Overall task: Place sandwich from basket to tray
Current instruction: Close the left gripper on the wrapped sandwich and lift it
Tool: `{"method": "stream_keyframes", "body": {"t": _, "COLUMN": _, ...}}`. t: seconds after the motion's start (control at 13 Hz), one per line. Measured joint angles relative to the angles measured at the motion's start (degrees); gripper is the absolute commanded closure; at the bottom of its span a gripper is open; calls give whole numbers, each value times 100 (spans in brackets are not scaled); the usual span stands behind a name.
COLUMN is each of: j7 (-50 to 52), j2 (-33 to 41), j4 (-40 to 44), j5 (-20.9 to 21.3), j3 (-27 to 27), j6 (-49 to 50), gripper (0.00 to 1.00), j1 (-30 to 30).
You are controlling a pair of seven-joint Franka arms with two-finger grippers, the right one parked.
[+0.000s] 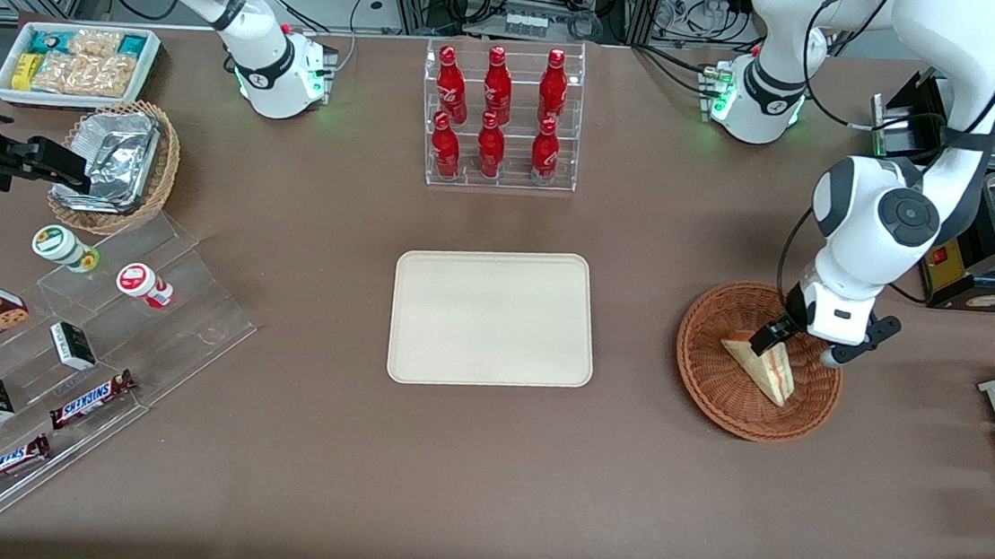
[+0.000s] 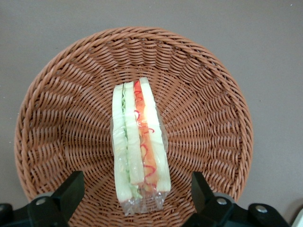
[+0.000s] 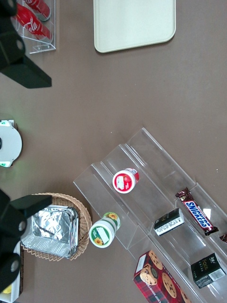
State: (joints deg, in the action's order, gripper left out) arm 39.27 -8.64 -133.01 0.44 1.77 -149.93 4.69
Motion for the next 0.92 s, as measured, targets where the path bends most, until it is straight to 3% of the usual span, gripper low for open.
{"method": "stream_keyframes", "body": {"t": 0.46, "j7": 214, "j2": -460, "j4": -9, "j5": 0, "j3": 6, "j6": -549, "gripper": 1, "j1": 126}}
{"method": "stream_keyframes", "body": {"t": 0.54, "j7": 215, "j2": -507, "j4": -9, "j5": 0, "j3": 6, "j6": -570, "gripper": 6, "j1": 127}}
{"method": "stream_keyframes", "body": {"t": 0.62, "j7": 215, "j2": -537, "j4": -9, "j5": 0, "j3": 6, "j6": -572, "gripper": 20, "j1": 127}}
{"method": "stream_keyframes", "body": {"t": 0.85, "j7": 214, "j2": -564, "j4": -9, "j5": 7, "j3": 4, "j6": -572, "gripper": 99, "j1": 127}}
{"method": "stream_keyframes", "body": {"t": 0.92, "j7": 213, "j2": -563, "j4": -9, "j5": 11, "j3": -1, "j6": -571, "gripper": 100, "j1": 126}}
